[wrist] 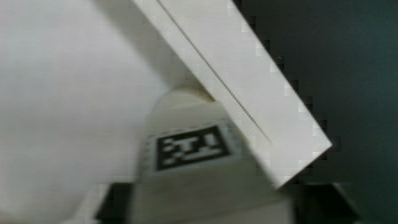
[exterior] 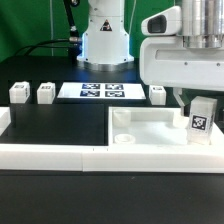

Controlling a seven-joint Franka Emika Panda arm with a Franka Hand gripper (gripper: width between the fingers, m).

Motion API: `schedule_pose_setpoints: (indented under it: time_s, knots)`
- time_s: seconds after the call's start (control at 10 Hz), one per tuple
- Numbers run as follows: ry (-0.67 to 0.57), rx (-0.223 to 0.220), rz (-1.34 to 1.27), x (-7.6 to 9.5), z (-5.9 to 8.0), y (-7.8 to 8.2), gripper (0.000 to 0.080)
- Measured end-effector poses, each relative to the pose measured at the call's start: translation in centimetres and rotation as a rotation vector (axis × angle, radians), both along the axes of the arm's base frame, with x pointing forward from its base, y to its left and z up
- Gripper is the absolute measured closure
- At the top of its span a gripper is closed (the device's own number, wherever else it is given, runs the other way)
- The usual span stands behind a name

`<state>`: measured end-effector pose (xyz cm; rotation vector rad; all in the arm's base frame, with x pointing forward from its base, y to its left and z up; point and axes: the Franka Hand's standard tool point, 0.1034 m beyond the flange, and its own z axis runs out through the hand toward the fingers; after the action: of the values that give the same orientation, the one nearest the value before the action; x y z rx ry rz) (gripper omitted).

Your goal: Assemble square table

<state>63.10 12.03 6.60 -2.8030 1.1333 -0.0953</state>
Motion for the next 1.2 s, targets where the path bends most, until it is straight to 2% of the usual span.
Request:
schedule_pose_setpoints:
  time_s: [0.1, 0.3, 0.5, 0.7, 0.9, 1.2]
  knots:
    - [0.012, 0.007, -0.087, -0.12, -0.06, -0.24, 0.0503]
    - [0.022, 0.019, -0.195, -0.11, -0.04, -0.27, 0.0503]
    - [0.082, 0.047, -0.439, 0.1, 0.36, -0.64, 0.0503]
    - [0.132, 0.098, -0.752, 0.04, 0.22, -0.76, 0.0503]
    - [0.174, 0.171, -1.046, -0.01, -0.01, -0.6, 0.0504]
    - [0.184, 0.204, -1.264, -0.1, -0.19, -0.33, 0.0504]
